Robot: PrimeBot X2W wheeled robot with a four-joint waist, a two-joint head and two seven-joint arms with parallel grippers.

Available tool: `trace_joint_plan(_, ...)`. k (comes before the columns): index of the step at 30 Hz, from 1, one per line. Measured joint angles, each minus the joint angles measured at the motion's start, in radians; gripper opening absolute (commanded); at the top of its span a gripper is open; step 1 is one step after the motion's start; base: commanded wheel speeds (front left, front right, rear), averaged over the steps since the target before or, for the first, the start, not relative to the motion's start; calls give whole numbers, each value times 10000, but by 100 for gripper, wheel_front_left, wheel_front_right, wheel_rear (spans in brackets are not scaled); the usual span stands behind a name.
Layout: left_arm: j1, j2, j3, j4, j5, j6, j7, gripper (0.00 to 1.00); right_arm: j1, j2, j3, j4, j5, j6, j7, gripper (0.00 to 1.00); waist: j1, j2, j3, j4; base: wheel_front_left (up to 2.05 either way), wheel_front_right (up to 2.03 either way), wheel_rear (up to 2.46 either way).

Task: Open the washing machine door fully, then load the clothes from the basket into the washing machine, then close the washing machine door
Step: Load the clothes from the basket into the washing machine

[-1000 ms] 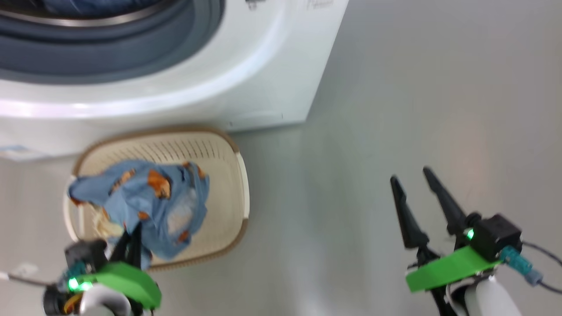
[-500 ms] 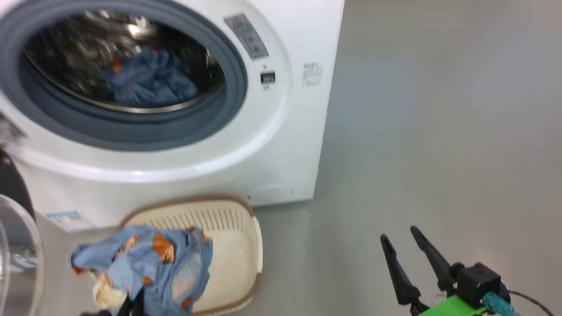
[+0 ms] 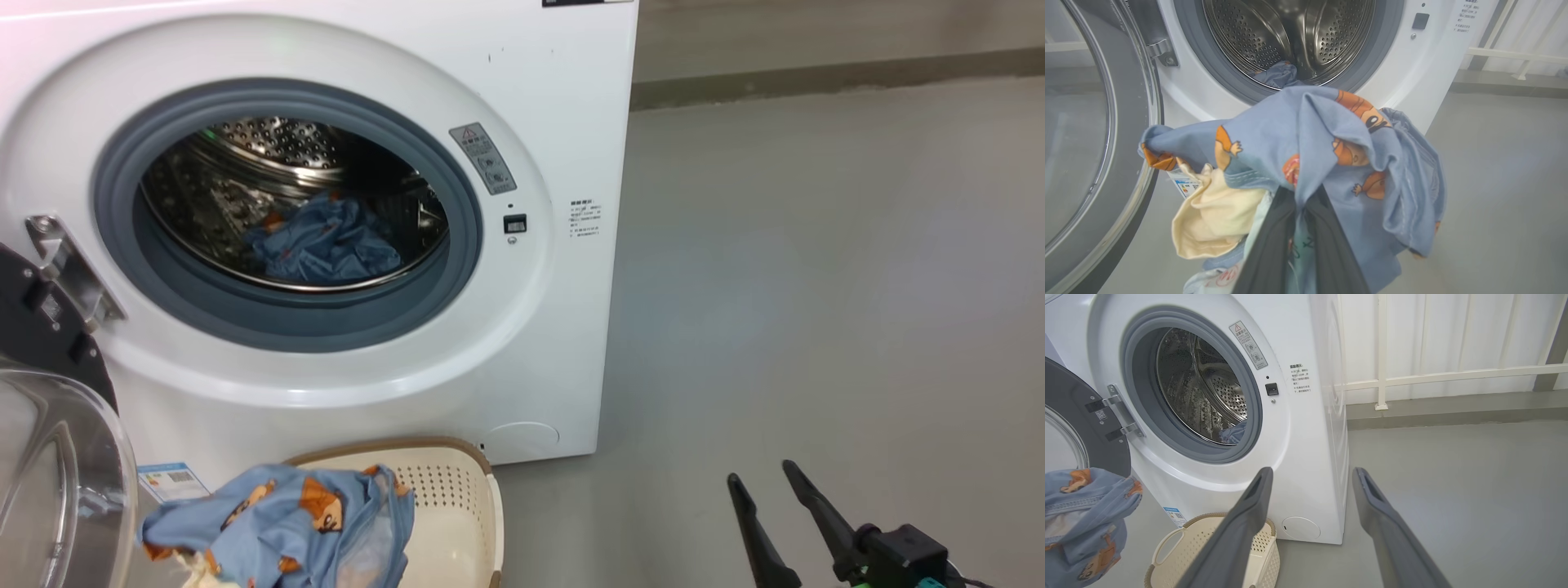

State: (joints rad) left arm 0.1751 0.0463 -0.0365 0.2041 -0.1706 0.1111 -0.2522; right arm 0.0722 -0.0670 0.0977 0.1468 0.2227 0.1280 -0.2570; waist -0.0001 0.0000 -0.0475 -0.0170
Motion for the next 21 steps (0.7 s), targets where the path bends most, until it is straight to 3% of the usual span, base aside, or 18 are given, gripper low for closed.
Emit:
trace_joint_plan(3,361,2,25,-253,-2,171,0,0,147,-2,-226,-17,0,0,0,100,0,0,-204,12,0,0,0)
trace_joint_plan(21,718,4,128,-617,0,257,0,0,360,35,-476,-69,0,0,0,100,1,0,-379,22,0,0,0)
